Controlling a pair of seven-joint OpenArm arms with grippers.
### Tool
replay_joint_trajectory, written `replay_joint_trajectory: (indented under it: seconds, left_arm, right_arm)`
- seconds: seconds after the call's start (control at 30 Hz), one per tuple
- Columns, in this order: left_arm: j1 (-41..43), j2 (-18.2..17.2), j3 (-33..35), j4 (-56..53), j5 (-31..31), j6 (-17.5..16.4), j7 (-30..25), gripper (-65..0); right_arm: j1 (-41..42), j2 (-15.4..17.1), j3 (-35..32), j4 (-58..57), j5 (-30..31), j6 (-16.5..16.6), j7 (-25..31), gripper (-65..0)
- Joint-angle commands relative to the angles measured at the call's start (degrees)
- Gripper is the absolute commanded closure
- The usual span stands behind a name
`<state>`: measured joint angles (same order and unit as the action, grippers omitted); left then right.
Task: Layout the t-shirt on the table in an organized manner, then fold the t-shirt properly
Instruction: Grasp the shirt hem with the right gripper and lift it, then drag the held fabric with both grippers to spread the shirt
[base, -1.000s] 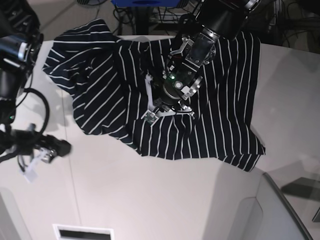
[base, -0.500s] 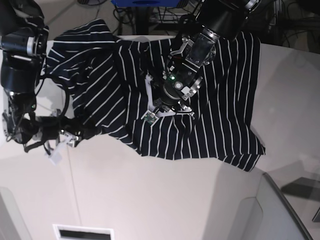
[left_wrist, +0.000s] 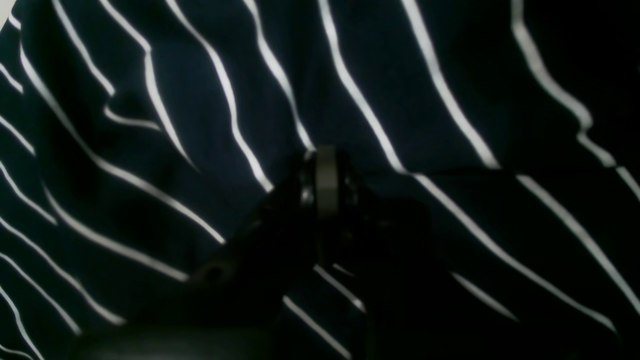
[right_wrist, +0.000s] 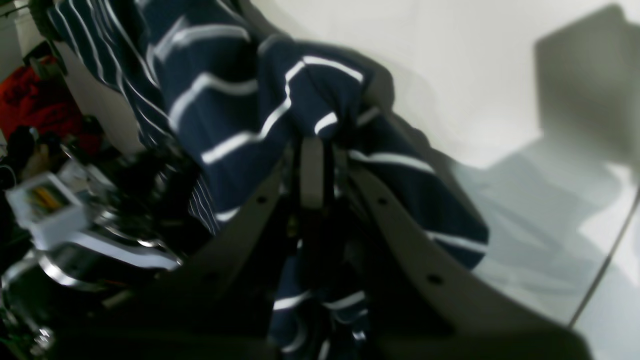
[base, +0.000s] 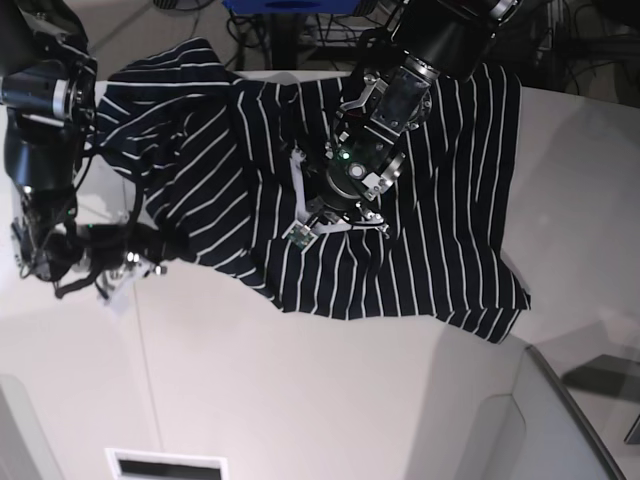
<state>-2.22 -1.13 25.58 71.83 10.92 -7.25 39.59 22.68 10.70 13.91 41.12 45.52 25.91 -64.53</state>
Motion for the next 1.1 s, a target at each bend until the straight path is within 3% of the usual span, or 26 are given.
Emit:
replay_joint_trajectory:
  seconds: [0.0,0.23,0.4,0.57,0.67,0.9,1.07]
  left_arm:
    - [-0.02,-0.06,-0.05,0.21,0.12,0.08,1.68,0.0]
    - [-0.02,-0.06,-0.05,0.21,0.12,0.08,1.68,0.0]
    - [-0.02,-0.06,-0.05,0.39,0.12,0.08,1.77,0.0]
    - [0.06,-0.06,-0.05,3.46,0.12,0.08,2.21,0.0]
    - [0.15,-0.06,-0.05,5.84,0.20,0.08,4.67,0.0]
    - [0.15,-0.15,-0.05,9.18,0.38,0.08,5.29,0.0]
    - [0.33,-0.15,-0.05,9.35,0.38,0.08,5.29,0.0]
  right_arm:
    - [2.69,1.30,0.29,0.94,1.21,0.24,0.66,0.0]
    - [7.61,5.43,0.29,0.94,1.03,-0.02,0.93,0.0]
    - [7.52,7.37,-0.42,3.58,0.77,-0.02,8.84,0.0]
    - [2.33,7.72,-0.51,15.54,0.68,-0.02,17.63,0.0]
    - [-0.65,8.16,-1.12,21.60,0.68,-0.02,20.01,0.0]
    - [-4.35,8.51,-18.00,25.29,0.68,-0.02,20.44,0.0]
    - [-7.60,8.33,-20.81,33.21,0.68,-0.02,20.53,0.0]
